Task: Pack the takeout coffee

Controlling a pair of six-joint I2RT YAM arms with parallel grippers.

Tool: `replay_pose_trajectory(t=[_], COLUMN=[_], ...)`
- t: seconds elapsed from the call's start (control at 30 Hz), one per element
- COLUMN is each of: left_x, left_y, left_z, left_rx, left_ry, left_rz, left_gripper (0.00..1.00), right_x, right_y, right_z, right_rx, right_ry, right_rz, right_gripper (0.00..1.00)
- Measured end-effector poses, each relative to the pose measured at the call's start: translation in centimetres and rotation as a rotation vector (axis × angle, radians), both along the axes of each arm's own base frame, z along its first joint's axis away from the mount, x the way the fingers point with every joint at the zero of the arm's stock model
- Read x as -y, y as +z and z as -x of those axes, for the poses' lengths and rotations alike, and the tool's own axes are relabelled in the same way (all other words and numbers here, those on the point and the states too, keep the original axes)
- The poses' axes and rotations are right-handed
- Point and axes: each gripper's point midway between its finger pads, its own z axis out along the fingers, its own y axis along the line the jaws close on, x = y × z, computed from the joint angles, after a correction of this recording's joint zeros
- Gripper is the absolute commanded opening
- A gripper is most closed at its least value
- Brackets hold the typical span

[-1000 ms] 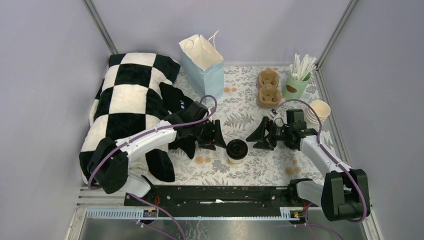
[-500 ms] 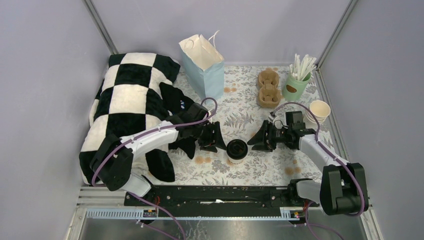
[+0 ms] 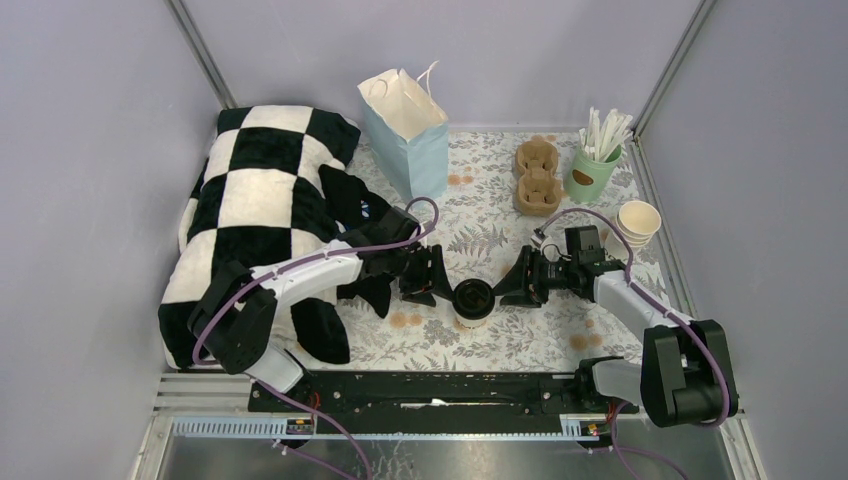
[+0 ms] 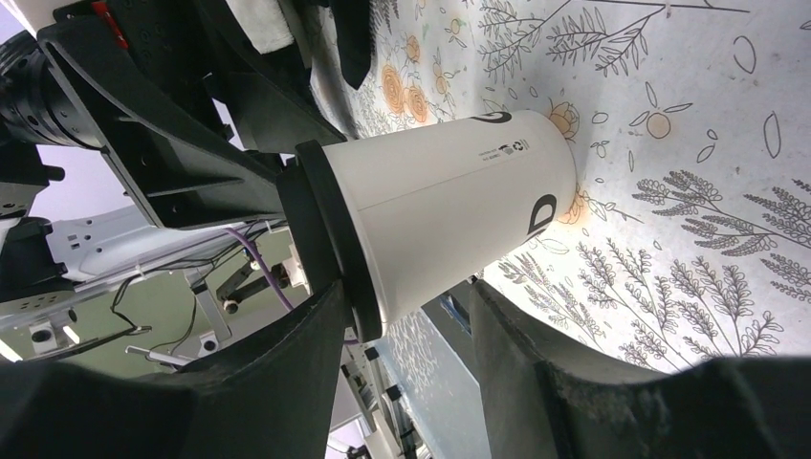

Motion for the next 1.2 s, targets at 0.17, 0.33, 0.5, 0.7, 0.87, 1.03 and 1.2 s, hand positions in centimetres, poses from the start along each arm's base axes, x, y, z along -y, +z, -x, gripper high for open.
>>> replay_pose_trajectory(t=[0.17, 0.33, 0.5, 0.7, 0.87, 1.03, 1.2], left_x=[0.1, 0.4, 0.7, 0.8, 0.9, 1.0, 1.2], left_y=[-0.1, -0.1, -0.1, -0.1, -0.1, -0.1, 0.0], left_z=[0.0, 0.2, 0.9, 1.1, 1.3, 1.5, 1.7], left_rx=[-0.006, -0.006, 0.000, 0.019, 0.024, 0.023, 0.023], left_ry=[-0.003, -0.013, -0.032, -0.034, -0.038, -0.043, -0.049], left_rz=[0.002, 0.003, -0.007, 0.000, 0.003, 0.005, 0.007], left_gripper=[0.55, 0.50, 0.47, 0.45, 0.43, 0.42, 0.41], right_x=[-0.1, -0.2, -0.4, -0.7, -1.0, -1.1, -1.2], right_y=[-0.2, -0.2, -0.1, 0.0, 0.3, 0.4, 0.3], right_z=[0.1, 0.0, 0.0, 0.0, -0.3, -0.6, -0.8], right_rx=[-0.004, 0.003, 0.054, 0.123, 0.172, 0.197, 0.235], right_ry=[0.004, 0.003, -0.013, -0.054, -0.076, -0.100, -0.112], right_rz=[-0.001, -0.005, -0.009, -0.027, -0.021, -0.024, -0.039], right_gripper=[0.55, 0.49, 0.44, 0.31, 0.17, 0.07, 0.00])
